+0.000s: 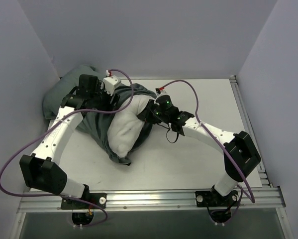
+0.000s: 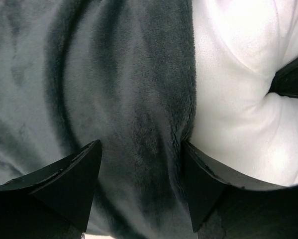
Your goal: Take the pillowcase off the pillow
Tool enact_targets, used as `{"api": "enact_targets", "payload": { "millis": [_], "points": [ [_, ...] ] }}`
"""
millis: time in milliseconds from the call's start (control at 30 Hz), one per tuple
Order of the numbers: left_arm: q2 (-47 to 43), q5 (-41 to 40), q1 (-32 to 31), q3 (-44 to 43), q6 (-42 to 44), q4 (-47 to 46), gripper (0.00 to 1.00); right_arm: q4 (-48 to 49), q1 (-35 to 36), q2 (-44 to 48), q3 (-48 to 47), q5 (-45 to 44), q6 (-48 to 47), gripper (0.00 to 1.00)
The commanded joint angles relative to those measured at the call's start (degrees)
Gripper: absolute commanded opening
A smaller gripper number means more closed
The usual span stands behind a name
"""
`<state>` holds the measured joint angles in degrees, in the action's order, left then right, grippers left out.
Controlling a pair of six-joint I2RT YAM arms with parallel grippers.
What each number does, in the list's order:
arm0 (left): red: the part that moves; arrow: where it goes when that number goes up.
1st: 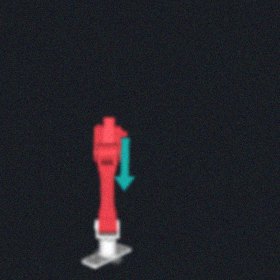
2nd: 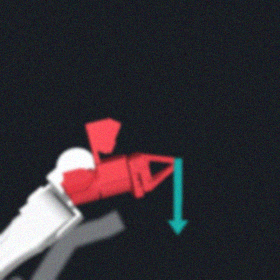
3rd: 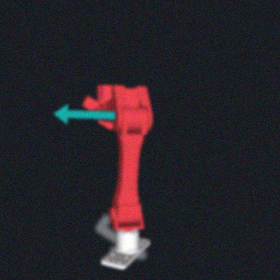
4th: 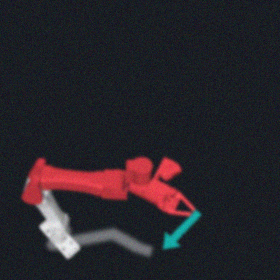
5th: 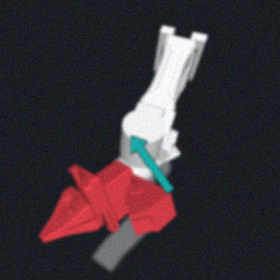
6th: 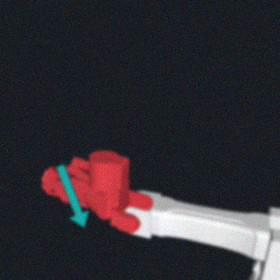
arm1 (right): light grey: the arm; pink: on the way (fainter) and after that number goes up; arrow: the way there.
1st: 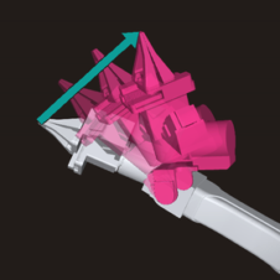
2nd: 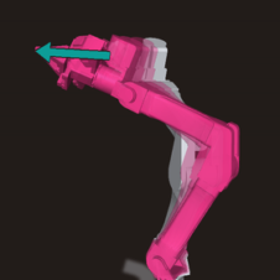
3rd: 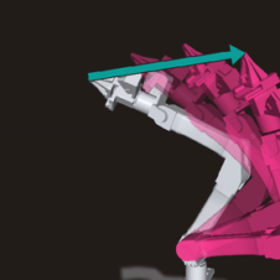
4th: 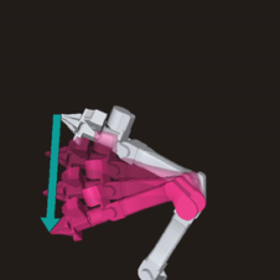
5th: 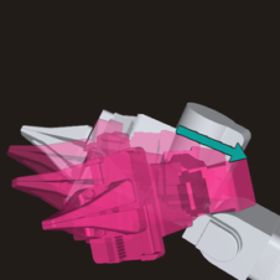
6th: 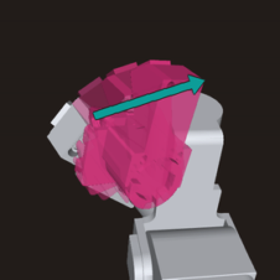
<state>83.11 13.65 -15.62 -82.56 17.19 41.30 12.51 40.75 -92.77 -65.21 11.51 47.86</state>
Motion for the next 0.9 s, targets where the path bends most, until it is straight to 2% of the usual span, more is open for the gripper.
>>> {"api": "enact_targets", "payload": {
  "millis": [0, 133, 200, 233, 267, 300, 367, 433, 533, 633, 667, 700, 767, 800, 867],
  "points": [
    [2.22, -0.38, -0.38, -0.14, 1.08, -2.1, 0.73, 3.22, 0.56, 1.63, -3.26, 2.29, -0.48, 0.0],
    [4.25, 3.56, -0.03, 1.0, 1.27, -0.87, 0.72, 1.73, 0.47, 2.24, -4.22, 1.16, -1.36, 0.0],
    [5.83, 7.07, 0.32, 0.92, 1.18, 0.44, 0.63, 0.06, 0.47, 2.51, -5.1, 0.36, -2.93, 0.0],
    [6.88, 7.27, 0.32, 0.65, 1.53, 0.8, 0.52, -0.21, 0.29, 2.94, -5.8, 0.62, -3.12, 0.0],
    [7.67, 6.83, 0.32, 0.13, 1.62, 1.15, 0.17, -0.3, 0.03, 3.21, -6.24, 1.14, -3.29, 0.0],
    [8.38, 3.17, 0.85, -0.31, 1.53, 0.89, 0.02, -0.73, -0.06, 3.56, -6.77, 1.76, -3.47, 0.0],
    [10.49, 1.04, 3.03, -1.19, 0.92, -1.56, 0.02, -1.35, -0.49, 5.66, -8.96, 3.86, -3.91, 0.0],
    [12.85, -1.85, 8.13, -3.3, -0.84, -3.06, 0.02, -4.15, -1.11, 9.35, -10.72, 4.66, -4.7, 0.0],
    [15.14, -6.07, 13.06, -5.41, -1.19, -6.04, 0.02, -8.2, -5.49, 16.29, -11.61, 6.06, -4.79, 0.0],
    [15.24, -5.66, 16.74, -5.94, -1.72, -6.93, 0.02, -12.33, -17.25, 22.88, -8.1, 12.21, -4.87, 0.0],
    [14.98, -2.52, 17.89, -6.12, -2.16, -6.76, 0.02, -15.3, -20.68, 24.12, -6.61, 13.61, -5.75, 0.0],
    [14.54, -0.83, 18.51, -6.2, -2.94, -6.93, 0.02, -19.41, -27.24, 26.04, -6.07, 16.59, -7.06, 0.0],
    [13.13, 1.2, 19.13, -6.29, -3.48, -6.93, 0.02, -23.48, -33.6, 27.2, -5.19, 19.76, -11.28, 0.0],
    [12.69, 2.07, 19.39, -6.55, -4.0, -7.02, 0.02, -26.2, -39.55, 27.73, -5.02, 23.87, -12.69, 0.0],
    [11.81, 6.88, 19.92, -7.87, -5.58, -6.06, 0.02, -30.67, -42.15, 27.21, -5.53, 23.75, -17.08, 0.0]
  ]
}}
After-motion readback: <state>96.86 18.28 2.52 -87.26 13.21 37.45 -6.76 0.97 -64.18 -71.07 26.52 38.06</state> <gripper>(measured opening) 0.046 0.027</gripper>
